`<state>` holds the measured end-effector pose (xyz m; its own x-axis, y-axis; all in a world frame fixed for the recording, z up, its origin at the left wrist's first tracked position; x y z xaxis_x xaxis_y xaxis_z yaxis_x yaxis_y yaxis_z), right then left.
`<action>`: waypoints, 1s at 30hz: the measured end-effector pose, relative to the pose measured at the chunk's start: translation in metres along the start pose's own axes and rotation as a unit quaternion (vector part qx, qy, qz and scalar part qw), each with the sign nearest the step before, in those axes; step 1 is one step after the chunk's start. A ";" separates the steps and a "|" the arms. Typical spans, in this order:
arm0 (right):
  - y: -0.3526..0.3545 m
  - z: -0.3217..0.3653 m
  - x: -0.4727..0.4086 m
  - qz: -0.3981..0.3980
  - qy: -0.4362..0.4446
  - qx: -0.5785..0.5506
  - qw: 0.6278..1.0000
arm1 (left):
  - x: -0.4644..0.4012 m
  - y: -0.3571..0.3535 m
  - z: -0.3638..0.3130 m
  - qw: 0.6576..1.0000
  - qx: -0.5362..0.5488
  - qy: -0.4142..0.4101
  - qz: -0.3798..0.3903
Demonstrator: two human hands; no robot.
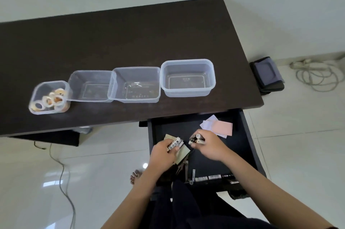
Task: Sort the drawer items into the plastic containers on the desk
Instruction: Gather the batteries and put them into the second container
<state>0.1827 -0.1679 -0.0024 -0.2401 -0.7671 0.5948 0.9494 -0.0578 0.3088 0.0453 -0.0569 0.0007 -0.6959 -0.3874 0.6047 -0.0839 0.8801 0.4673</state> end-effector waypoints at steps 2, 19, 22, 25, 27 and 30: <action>-0.009 0.034 -0.010 -0.001 0.013 0.009 1.000 | 0.004 0.031 0.008 1.000 0.026 -0.012 -0.006; -0.090 0.329 -0.152 -0.081 0.124 -0.009 0.989 | 0.006 0.353 0.083 0.983 -0.029 -0.057 -0.173; -0.096 0.335 -0.184 -0.103 0.088 -0.018 0.991 | -0.019 0.371 0.083 0.985 -0.060 -0.057 -0.153; -0.100 0.329 -0.206 -0.128 0.040 -0.012 0.991 | -0.039 0.372 0.085 0.988 -0.091 -0.054 -0.109; -0.103 0.323 -0.215 -0.137 0.010 -0.003 0.990 | -0.048 0.367 0.087 0.988 -0.117 -0.055 -0.082; -0.106 0.315 -0.220 -0.147 -0.016 0.019 0.989 | -0.057 0.359 0.093 0.986 -0.150 -0.043 -0.051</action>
<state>0.0713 0.2083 0.0679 -0.5122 -0.6995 0.4983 0.8290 -0.2510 0.4997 -0.0117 0.3070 0.0744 -0.7539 -0.4331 0.4941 0.0498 0.7122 0.7002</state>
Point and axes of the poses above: each hand's wrist, its own x-axis away from the middle knuckle, its own y-axis out of the back of the hand, z = x × y, the point moved 6 cm from there along -x, towards the middle knuckle, and after that the axes turned 14 degrees about z, right-handed, at the moved point
